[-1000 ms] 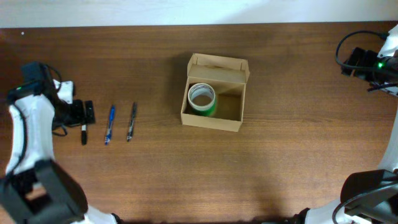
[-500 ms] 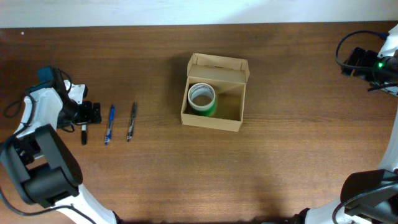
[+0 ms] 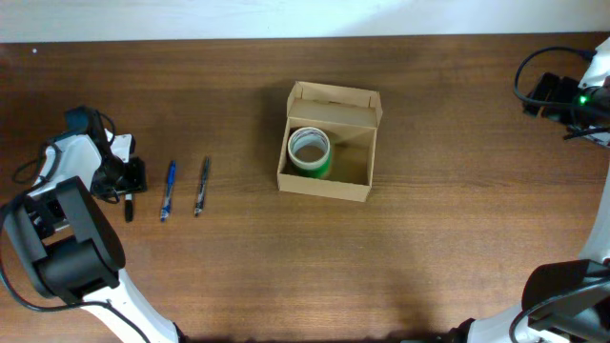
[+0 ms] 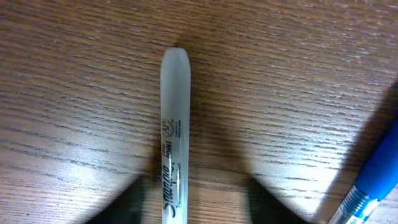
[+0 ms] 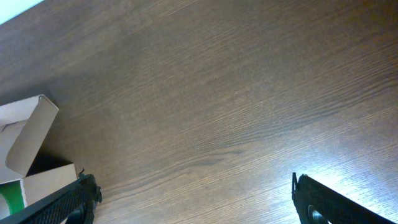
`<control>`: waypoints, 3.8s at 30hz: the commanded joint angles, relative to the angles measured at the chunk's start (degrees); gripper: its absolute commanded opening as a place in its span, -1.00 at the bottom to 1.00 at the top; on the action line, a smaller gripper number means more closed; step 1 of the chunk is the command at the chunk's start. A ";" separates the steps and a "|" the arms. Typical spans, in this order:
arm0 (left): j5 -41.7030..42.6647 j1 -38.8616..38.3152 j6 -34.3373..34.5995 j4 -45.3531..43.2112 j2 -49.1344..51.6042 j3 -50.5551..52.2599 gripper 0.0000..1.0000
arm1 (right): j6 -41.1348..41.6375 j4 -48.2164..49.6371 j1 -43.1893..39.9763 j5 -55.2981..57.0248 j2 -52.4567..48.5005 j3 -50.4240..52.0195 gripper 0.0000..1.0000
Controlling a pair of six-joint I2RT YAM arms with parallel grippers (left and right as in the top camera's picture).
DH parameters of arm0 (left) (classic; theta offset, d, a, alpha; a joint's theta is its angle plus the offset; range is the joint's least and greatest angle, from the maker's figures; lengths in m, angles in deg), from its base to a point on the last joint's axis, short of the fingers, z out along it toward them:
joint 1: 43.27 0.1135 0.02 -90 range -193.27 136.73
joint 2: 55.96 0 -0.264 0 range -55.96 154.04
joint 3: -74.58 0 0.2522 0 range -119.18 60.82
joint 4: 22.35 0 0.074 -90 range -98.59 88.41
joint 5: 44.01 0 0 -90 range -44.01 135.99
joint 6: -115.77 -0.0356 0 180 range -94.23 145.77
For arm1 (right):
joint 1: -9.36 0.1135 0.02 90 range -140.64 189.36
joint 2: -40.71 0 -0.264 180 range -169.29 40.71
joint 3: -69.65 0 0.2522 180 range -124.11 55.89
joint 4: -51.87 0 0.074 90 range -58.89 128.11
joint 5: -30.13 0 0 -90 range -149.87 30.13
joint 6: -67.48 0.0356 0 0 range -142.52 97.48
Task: Pack container
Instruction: 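Move the left gripper to the black marker and grasp it, then lift the black marker and carry it with the left gripper into the box, then lower the black marker into the box with the left gripper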
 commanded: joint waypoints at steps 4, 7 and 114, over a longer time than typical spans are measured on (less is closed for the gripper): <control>-0.37 0.20 0.50 0.28 1.60 -0.20 -0.97 | 0.63 0.15 0.04 -0.44 -0.68 0.13 0.98; -0.24 0.20 0.55 0.50 1.60 -0.22 -0.97 | 0.63 0.15 0.04 -0.44 -0.68 0.13 0.98; 5.95 -18.10 -2.91 0.63 -29.70 10.80 -0.07 | 0.63 0.15 0.04 -0.44 -0.68 0.13 0.99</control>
